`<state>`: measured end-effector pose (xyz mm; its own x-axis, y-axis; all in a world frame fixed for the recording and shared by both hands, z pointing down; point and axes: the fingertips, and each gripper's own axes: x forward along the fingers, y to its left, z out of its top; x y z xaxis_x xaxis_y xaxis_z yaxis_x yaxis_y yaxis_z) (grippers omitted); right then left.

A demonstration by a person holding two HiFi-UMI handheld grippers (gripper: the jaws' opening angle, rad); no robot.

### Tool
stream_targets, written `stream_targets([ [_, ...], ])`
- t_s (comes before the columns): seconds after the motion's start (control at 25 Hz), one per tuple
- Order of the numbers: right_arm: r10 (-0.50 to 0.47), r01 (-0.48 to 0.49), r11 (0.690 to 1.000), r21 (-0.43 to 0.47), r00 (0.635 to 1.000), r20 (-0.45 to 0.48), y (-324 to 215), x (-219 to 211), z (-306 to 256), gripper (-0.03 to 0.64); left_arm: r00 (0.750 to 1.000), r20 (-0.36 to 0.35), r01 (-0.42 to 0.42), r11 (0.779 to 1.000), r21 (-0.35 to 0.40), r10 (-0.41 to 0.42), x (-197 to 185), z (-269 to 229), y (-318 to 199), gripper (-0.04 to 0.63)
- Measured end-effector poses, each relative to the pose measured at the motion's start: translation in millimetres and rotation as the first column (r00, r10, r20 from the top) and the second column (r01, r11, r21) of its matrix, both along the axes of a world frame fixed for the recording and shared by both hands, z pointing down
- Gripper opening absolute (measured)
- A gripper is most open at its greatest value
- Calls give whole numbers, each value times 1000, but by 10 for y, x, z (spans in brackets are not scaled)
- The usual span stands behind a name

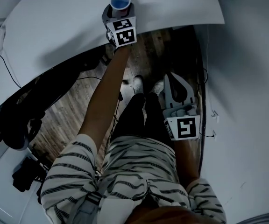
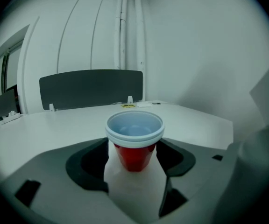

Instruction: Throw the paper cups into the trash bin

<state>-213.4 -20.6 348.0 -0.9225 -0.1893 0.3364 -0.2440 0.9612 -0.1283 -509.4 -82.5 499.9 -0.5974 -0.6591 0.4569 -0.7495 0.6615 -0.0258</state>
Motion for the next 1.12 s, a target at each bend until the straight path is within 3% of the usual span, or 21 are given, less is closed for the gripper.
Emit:
stream_targets([
  [0.56, 52, -52, 999, 1, 999, 2, -104, 73, -3, 11, 999, 47, -12, 1000, 17, 11, 3, -121, -8, 302],
  [1.12, 139, -140, 989, 43, 990, 26, -227, 321, -263, 11, 996, 62, -71, 994, 79, 67, 436, -682, -8, 299],
])
